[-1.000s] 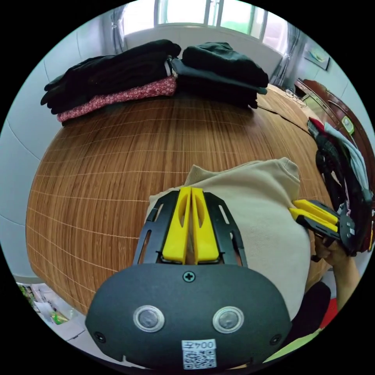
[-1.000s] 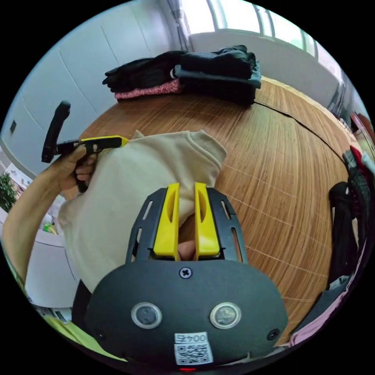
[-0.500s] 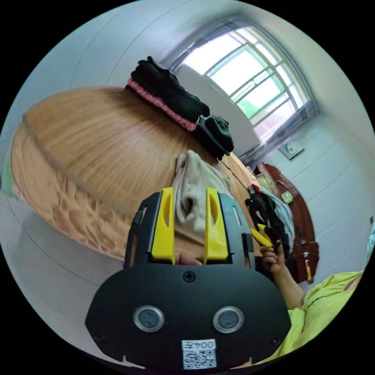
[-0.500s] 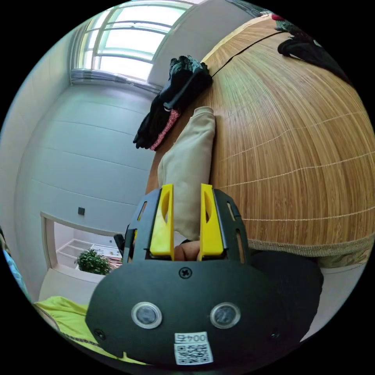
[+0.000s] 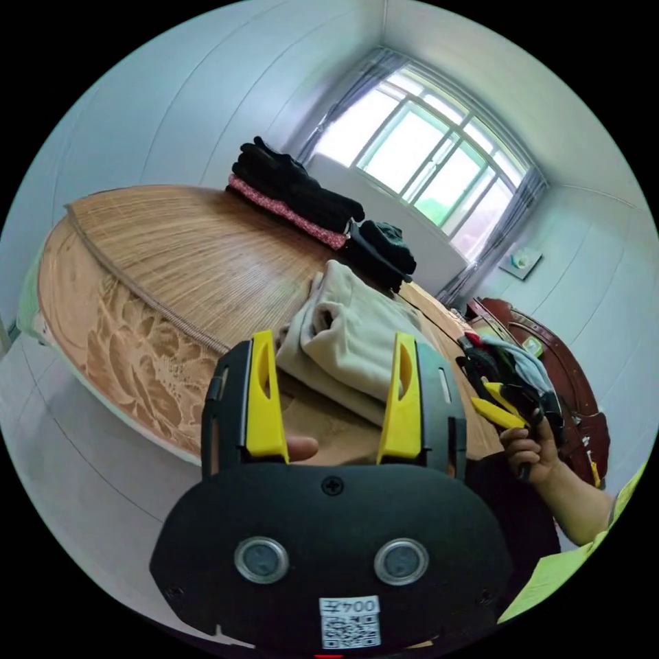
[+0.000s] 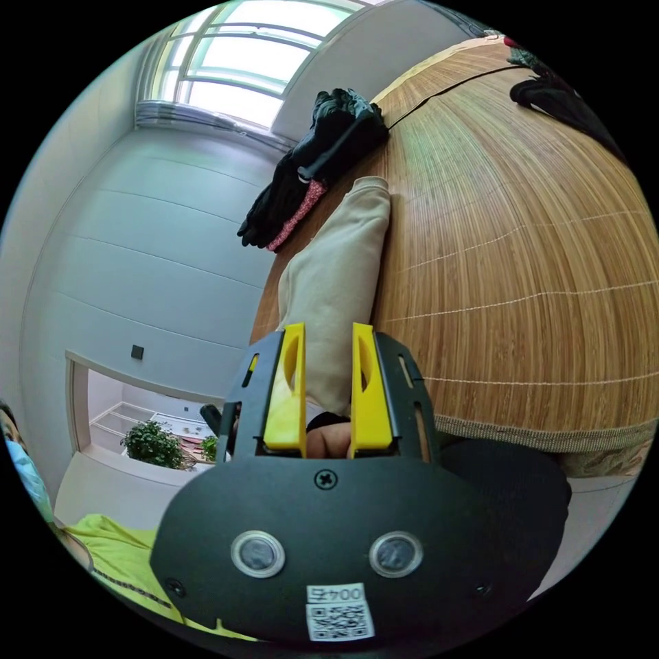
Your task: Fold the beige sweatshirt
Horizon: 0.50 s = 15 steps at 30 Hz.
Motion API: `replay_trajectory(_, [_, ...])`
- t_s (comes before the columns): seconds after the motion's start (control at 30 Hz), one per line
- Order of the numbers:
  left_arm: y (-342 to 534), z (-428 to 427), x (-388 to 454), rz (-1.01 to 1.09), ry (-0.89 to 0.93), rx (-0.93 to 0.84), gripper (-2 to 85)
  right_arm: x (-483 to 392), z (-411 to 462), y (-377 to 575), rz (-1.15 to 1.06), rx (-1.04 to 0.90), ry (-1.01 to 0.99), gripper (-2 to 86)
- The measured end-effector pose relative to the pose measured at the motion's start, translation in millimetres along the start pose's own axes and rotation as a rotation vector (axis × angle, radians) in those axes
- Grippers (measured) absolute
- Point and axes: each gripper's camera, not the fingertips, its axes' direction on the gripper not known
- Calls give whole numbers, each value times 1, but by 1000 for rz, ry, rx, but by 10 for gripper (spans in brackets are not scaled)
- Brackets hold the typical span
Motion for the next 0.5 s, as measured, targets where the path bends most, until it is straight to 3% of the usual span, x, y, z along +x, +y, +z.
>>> replay_trajectory(0.5, [-29,61,-110,-334,313,-177,135,6,3,-10,28,-12,-34,80])
